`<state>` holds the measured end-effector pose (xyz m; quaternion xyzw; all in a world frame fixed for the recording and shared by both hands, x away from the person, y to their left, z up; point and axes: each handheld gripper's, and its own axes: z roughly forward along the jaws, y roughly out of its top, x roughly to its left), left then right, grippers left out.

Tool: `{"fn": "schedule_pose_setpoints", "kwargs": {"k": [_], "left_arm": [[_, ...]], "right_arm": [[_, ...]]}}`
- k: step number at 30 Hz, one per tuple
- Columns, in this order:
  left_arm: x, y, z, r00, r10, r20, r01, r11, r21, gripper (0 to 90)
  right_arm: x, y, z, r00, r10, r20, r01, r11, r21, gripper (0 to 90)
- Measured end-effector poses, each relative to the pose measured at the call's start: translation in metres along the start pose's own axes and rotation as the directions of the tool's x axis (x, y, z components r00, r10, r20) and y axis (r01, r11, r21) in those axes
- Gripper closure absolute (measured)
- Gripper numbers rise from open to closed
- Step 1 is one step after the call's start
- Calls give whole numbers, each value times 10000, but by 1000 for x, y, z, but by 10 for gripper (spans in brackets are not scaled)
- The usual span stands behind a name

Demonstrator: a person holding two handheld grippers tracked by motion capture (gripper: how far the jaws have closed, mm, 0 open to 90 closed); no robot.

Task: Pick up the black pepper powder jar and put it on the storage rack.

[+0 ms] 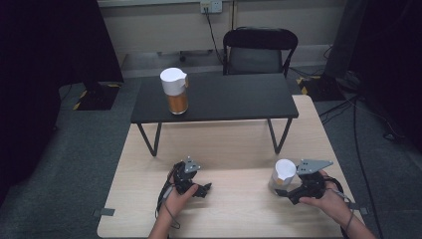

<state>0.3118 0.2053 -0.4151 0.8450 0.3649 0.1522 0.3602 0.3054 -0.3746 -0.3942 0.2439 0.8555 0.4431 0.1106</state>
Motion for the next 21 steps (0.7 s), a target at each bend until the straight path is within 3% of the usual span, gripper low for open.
{"fn": "schedule_pose_setpoints", "kwargs": {"k": [21], "left_arm": [[0, 0, 0, 10000, -1, 1, 1, 10000, -2, 0]], "right_arm": [[3, -5, 0, 9997, 112, 235, -93, 9966, -817, 191]]}}
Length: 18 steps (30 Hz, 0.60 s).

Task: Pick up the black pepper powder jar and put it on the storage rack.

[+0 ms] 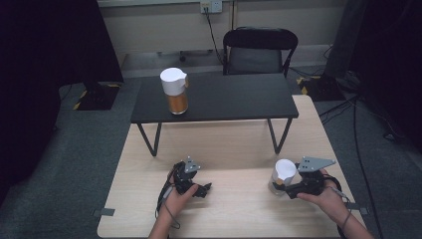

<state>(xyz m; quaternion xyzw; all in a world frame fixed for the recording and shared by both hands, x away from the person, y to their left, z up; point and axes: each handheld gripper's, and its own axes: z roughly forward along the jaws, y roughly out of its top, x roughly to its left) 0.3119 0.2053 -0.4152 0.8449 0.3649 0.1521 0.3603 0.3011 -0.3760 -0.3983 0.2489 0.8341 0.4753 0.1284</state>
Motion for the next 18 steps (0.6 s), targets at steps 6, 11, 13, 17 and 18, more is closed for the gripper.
{"fn": "schedule_pose_setpoints", "kwargs": {"k": [6, 11, 13, 17, 18], "left_arm": [[0, 0, 0, 10000, 1, -1, -1, 10000, 2, 0], [0, 0, 0, 10000, 1, 0, -1, 10000, 2, 0], [0, 0, 0, 10000, 0, -1, 0, 10000, 1, 0], [0, 0, 0, 10000, 0, -2, 0, 10000, 1, 0], [0, 0, 0, 10000, 1, 0, -1, 10000, 3, 0]], "right_arm": [[0, 0, 1, 9998, -186, -91, 186, 9998, -54, 239], [1, -1, 2, 9992, -385, -110, 384, 9992, -116, 289], [1, -1, 3, 9990, -416, -135, 414, 9990, -156, 301], [1, -1, 3, 9988, -466, -115, 464, 9988, -173, 304], [2, -1, 3, 9988, -476, -106, 474, 9987, -171, 304]]}}
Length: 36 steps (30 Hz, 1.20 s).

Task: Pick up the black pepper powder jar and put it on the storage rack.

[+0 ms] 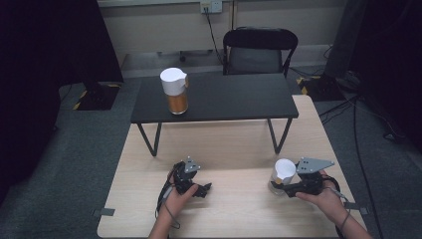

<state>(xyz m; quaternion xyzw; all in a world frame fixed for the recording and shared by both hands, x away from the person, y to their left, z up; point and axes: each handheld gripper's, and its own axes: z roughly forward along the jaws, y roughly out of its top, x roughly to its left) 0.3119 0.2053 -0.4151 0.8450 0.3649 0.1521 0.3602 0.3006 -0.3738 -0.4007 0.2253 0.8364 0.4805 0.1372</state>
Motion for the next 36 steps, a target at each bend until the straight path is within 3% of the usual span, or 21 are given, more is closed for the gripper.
{"fn": "schedule_pose_setpoints", "kwargs": {"k": [19, 27, 36], "left_arm": [[0, 0, 0, 10000, 5, -2, -5, 10000, -1, 0], [0, 0, 0, 10000, -1, -1, 1, 10000, -1, 0], [0, 0, 0, 10000, 21, -11, -21, 10000, 2, 0]], "right_arm": [[-1, 0, -1, 10000, -78, 22, 78, 9997, -226, 306], [2, 13, -2, 9991, -423, -95, 423, 9991, -59, 306], [3, 25, 1, 9983, -467, -353, 468, 9989, 18, 306]]}}
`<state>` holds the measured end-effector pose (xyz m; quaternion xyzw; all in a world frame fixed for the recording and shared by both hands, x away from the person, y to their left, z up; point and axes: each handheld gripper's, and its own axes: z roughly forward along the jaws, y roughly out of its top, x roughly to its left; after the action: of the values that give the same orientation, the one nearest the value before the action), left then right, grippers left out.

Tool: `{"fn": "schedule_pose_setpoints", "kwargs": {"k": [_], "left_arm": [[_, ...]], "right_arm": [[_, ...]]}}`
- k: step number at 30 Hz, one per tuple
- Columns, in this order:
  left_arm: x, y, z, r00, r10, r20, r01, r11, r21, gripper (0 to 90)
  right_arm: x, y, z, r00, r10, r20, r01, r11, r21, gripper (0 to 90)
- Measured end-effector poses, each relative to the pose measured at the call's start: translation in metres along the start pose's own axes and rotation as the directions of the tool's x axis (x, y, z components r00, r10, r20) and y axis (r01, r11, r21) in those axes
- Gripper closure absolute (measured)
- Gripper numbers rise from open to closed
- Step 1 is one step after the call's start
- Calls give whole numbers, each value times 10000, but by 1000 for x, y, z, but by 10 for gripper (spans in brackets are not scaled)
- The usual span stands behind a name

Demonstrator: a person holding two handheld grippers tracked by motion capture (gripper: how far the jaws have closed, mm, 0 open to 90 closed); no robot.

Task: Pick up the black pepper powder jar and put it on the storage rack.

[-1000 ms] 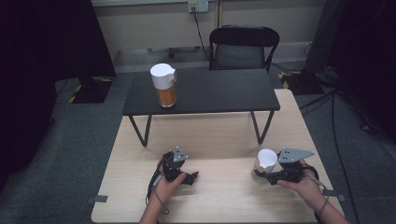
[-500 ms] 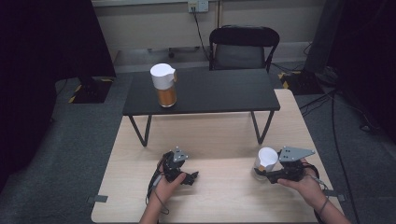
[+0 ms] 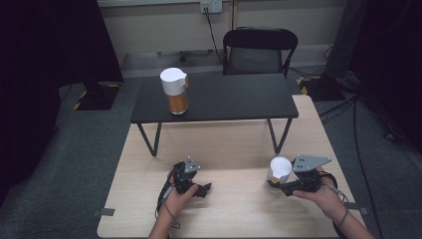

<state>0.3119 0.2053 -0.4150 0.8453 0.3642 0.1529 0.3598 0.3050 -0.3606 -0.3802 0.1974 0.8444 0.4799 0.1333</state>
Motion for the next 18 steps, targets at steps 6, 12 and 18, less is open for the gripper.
{"fn": "schedule_pose_setpoints", "kwargs": {"k": [6, 12, 18], "left_arm": [[0, 0, 0, 10000, 3, 1, -3, 10000, 1, 0], [0, 0, 0, 10000, -20, 9, 20, 10000, -4, 0], [0, 0, 0, 10000, -14, 10, 14, 10000, 0, 0]], "right_arm": [[-1, 8, 4, 10000, 57, -52, -57, 10000, 25, 306], [-2, 19, 11, 9999, 80, -112, -79, 9999, 80, 306], [-3, 32, 21, 9997, -18, -229, 19, 10000, 51, 306]]}}
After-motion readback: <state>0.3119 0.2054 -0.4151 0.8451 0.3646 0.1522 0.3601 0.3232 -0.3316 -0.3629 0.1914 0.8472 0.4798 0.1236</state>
